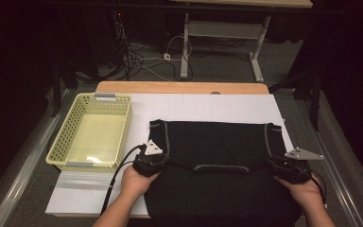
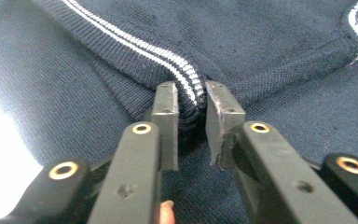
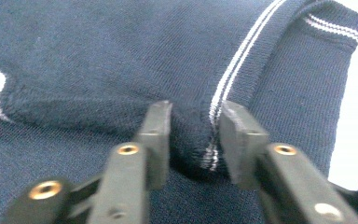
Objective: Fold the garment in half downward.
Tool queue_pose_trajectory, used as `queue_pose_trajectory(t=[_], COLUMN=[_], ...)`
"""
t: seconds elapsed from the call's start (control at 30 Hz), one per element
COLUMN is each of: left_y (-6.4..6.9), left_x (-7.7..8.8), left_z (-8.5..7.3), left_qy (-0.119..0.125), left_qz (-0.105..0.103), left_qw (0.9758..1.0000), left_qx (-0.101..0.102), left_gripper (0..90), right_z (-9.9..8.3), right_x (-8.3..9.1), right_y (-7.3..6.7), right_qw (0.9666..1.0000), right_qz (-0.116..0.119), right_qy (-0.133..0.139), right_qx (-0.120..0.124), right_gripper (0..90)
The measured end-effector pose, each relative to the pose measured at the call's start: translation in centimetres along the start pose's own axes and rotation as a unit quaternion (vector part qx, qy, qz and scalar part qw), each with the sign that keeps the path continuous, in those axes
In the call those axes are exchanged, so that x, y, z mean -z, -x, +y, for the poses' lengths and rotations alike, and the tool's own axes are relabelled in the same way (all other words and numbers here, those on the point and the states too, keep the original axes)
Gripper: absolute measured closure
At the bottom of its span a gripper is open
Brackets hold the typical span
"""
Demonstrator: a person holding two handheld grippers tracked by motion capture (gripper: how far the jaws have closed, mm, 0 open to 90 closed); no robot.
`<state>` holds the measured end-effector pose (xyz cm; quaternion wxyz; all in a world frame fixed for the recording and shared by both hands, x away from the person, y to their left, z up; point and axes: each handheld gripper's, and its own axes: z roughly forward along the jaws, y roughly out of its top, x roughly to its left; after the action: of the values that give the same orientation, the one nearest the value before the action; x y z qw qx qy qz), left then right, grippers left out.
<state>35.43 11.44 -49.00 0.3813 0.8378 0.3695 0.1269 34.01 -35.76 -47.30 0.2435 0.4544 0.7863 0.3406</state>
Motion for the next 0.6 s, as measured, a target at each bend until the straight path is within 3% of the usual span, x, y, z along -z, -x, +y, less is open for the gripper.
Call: queue_pose_trajectory(t=[0.2,0.33,0.6], left_y=[0.1,-0.3,1.2], left_x=[0.2,2.0,4.8], left_z=[0.0,0.5,0.3], left_qy=[0.007,0.044,0.049], left_qz=[0.002,-0.012,-0.015], left_qw=[1.0000,0.9988,0.9986], left_qx=[-0.002,0.020,-0.016], left_gripper=[78.5,79.2,79.1], right_z=[0.0,0.7,1.3], right_x=[0.1,1.3,4.5], right_y=[-0.2,-0.2,-1.3], right_qw=[0.9999,0.9995,0.9976], right_qz=[-0.008,-0.009,-0.010], right_qy=[0.003,0.026,0.057], right_qx=[0.011,0.014,0.038], right_gripper=[80.6,82.4,83.1])
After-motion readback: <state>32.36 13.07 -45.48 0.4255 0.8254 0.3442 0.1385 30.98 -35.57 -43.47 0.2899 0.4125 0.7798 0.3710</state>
